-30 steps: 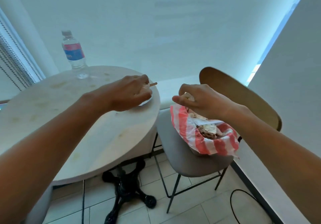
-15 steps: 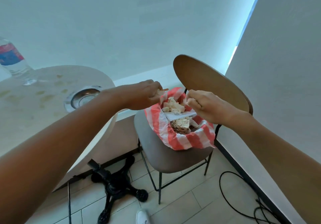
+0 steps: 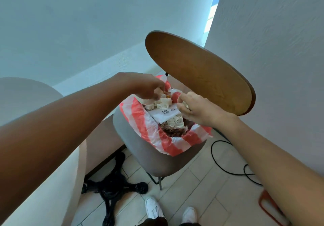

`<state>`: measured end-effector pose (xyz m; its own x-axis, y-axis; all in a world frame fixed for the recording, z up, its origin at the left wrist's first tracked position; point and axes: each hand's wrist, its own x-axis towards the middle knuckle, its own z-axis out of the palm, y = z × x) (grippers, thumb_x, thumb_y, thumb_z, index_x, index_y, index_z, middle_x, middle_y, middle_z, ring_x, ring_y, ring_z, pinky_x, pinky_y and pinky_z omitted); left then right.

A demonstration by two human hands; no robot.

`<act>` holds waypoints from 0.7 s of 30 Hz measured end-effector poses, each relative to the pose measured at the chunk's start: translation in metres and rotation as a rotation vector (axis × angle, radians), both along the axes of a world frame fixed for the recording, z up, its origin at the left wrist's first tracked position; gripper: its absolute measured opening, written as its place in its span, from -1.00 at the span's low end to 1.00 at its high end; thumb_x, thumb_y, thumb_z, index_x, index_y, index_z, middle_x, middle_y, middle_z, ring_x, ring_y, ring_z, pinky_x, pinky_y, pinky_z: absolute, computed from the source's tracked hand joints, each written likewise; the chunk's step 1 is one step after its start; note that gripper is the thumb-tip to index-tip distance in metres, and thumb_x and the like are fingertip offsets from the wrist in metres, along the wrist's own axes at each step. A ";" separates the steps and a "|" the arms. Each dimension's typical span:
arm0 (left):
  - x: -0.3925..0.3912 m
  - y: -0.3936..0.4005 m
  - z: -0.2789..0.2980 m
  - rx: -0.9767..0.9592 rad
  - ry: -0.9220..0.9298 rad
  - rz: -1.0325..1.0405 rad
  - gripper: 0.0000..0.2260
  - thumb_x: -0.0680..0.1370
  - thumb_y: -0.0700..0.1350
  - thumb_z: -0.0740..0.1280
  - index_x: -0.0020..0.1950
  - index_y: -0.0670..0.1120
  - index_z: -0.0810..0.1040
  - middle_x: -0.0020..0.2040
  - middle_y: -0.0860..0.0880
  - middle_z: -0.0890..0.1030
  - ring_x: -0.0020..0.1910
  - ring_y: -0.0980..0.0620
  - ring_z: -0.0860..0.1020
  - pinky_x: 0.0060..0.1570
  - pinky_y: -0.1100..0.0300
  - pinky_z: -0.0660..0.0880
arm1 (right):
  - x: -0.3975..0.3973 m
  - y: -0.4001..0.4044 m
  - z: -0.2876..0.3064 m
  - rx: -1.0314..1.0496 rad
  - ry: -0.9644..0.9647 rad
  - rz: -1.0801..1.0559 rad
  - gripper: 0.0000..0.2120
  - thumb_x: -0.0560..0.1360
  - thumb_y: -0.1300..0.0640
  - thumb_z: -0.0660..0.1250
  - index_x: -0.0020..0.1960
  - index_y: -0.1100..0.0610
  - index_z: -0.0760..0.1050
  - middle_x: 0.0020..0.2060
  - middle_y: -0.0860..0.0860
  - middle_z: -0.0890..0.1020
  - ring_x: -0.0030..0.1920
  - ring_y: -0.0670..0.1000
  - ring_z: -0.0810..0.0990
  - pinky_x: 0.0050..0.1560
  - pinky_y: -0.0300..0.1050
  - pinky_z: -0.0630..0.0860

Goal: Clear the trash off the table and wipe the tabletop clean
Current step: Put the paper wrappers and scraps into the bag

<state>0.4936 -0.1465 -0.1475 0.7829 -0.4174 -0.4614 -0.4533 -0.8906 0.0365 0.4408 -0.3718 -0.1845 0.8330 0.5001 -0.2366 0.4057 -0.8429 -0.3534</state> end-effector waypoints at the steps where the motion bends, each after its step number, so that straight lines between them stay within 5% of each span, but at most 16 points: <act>1: 0.007 -0.001 -0.006 0.002 0.011 -0.017 -0.64 0.59 0.07 0.31 0.39 0.10 0.42 0.27 -0.02 0.53 0.17 -0.07 0.50 0.15 0.03 0.47 | 0.004 0.004 -0.005 0.017 0.005 -0.009 -0.82 0.68 -0.13 0.07 0.12 -0.05 0.34 0.01 -0.07 0.38 -0.05 0.06 0.52 0.00 0.13 0.58; 9: 0.043 -0.004 -0.047 -0.046 0.113 -0.083 -0.70 0.62 0.00 0.30 0.34 0.00 0.47 0.17 -0.01 0.59 -0.18 0.07 0.54 -0.11 0.17 0.48 | 0.041 0.034 -0.053 0.116 0.060 -0.105 -0.70 0.59 -0.25 0.18 0.19 -0.09 0.43 0.18 -0.02 0.44 0.06 0.06 0.55 0.08 0.14 0.58; 13: 0.051 0.003 -0.052 -0.118 0.081 -0.090 -0.74 0.64 -0.02 0.24 0.31 0.01 0.53 0.21 0.00 0.60 0.05 -0.04 0.60 0.10 0.05 0.54 | 0.046 0.041 -0.066 0.186 0.058 -0.115 -0.57 0.56 -0.22 0.32 0.33 -0.03 0.43 0.28 -0.02 0.41 0.30 0.00 0.42 0.27 0.02 0.48; 21: 0.058 0.026 -0.024 0.029 0.057 -0.091 -0.68 0.63 0.06 0.23 0.36 0.05 0.48 0.25 0.02 0.59 0.14 -0.06 0.58 0.20 -0.05 0.51 | 0.048 0.036 -0.060 0.236 0.076 -0.099 -0.43 0.46 -0.19 0.49 0.39 -0.13 0.38 0.23 -0.07 0.37 0.15 -0.02 0.48 0.16 0.03 0.58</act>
<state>0.5520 -0.1210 -0.1710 0.7145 -0.4715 -0.5169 -0.5306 -0.8467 0.0389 0.4889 -0.3359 -0.2448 0.8650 0.4660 -0.1863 0.2904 -0.7676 -0.5714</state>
